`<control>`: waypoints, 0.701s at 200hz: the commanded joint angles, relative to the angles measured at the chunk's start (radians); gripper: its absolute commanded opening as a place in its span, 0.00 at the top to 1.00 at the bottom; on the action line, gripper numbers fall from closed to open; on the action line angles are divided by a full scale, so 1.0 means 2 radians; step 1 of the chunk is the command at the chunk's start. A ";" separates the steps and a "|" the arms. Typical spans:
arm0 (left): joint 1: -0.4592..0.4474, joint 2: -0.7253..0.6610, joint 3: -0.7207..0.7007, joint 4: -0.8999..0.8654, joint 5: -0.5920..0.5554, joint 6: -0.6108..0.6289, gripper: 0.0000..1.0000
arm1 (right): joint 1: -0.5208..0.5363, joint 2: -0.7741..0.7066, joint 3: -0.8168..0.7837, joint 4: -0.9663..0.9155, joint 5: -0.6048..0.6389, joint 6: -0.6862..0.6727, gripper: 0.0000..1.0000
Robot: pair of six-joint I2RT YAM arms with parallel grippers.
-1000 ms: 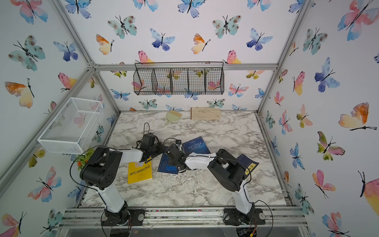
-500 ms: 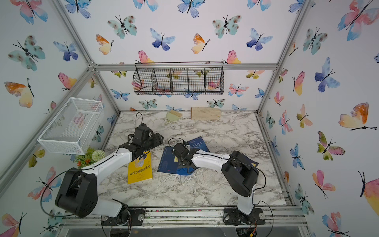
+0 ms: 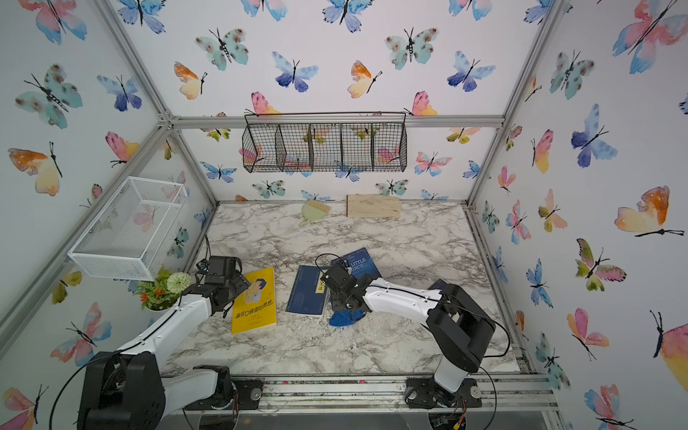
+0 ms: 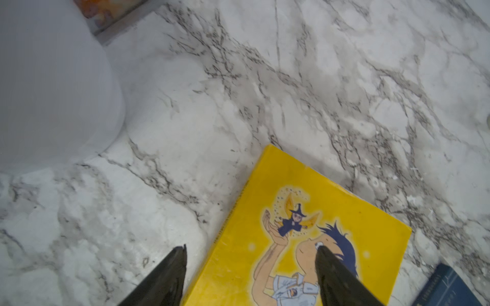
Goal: Wipe the cover of the book
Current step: Wipe the dirt from the cover of the book, then adjust the book at the center of the board.
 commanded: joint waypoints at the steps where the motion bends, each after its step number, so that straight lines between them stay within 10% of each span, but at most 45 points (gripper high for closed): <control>1: 0.023 0.014 0.007 -0.021 -0.020 0.005 0.23 | 0.001 -0.020 -0.006 0.004 -0.003 -0.011 0.99; 140: 0.023 0.088 -0.064 0.129 0.184 0.035 0.43 | -0.003 -0.021 0.020 -0.009 -0.001 -0.014 0.99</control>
